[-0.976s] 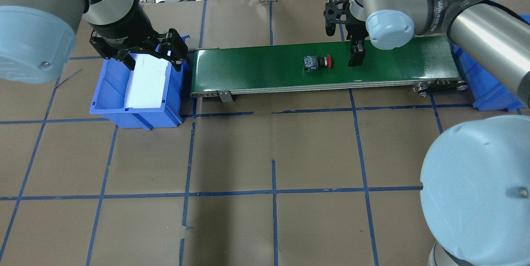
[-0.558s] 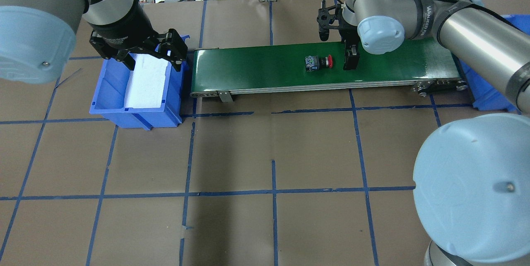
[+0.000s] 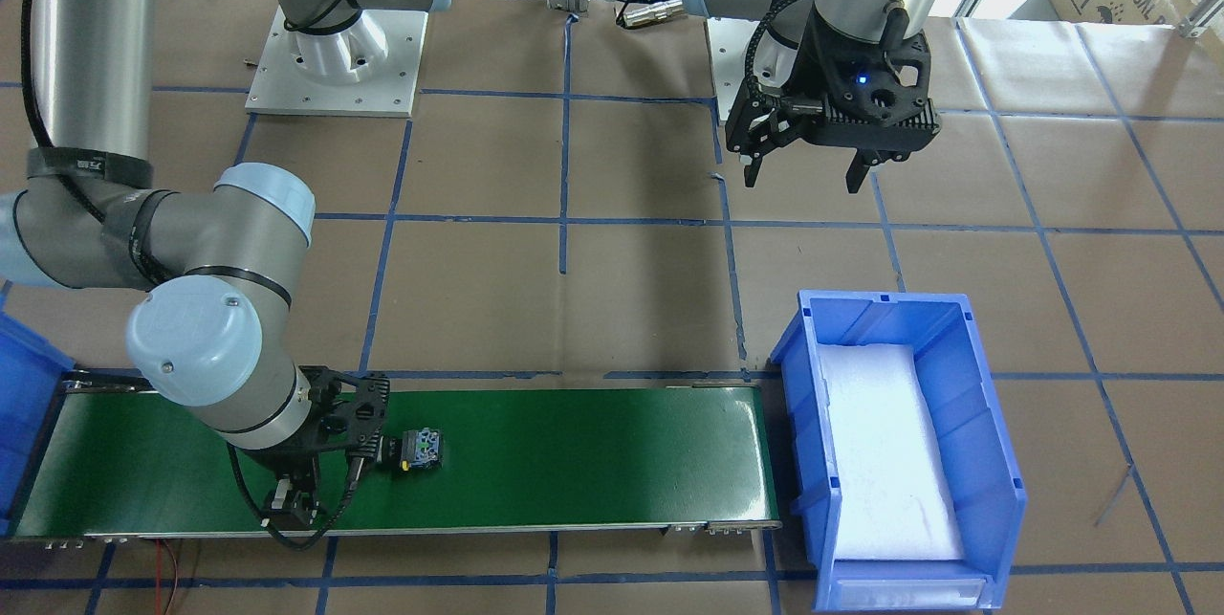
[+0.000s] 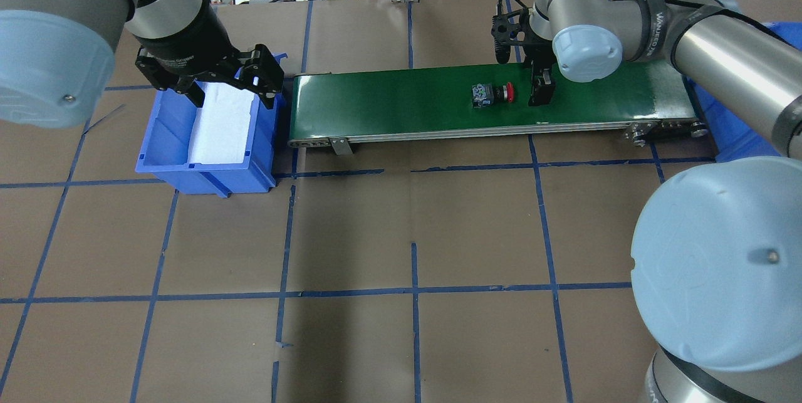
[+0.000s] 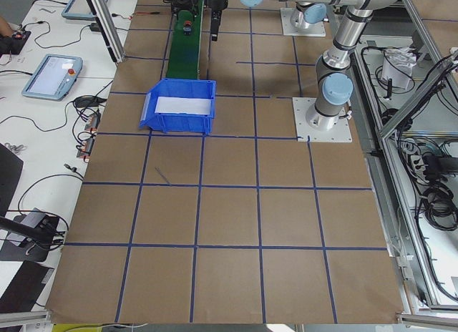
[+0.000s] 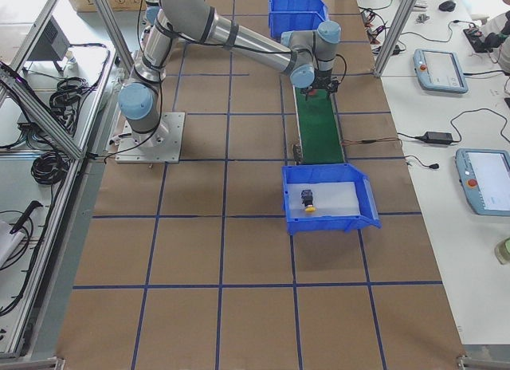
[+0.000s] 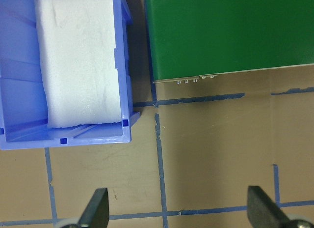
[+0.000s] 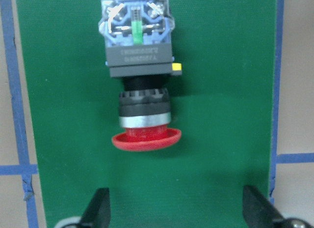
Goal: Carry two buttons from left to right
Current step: 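Move the right gripper back over the red button on the belt, then lower the right gripper and grasp the red button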
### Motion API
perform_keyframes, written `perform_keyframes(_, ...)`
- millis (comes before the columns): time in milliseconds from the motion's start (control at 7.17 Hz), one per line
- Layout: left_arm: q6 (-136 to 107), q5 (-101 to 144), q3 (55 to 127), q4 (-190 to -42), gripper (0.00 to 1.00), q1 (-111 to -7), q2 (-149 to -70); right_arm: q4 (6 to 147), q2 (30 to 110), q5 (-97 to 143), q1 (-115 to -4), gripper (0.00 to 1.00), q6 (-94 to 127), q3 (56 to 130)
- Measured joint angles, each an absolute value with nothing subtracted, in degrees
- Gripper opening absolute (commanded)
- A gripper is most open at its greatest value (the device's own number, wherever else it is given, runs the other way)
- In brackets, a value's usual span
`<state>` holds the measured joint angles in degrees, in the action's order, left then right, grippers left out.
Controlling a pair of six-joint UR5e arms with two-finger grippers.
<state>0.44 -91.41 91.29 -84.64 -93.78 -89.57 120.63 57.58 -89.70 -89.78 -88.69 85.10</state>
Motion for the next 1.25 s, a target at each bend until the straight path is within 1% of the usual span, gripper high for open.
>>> perform_keyframes(1255, 0.4, -91.4, 91.2, -84.6, 1.0, -93.8, -89.5, 120.5, 58.5, -89.0, -89.6, 0.99, -88.7, 86.7)
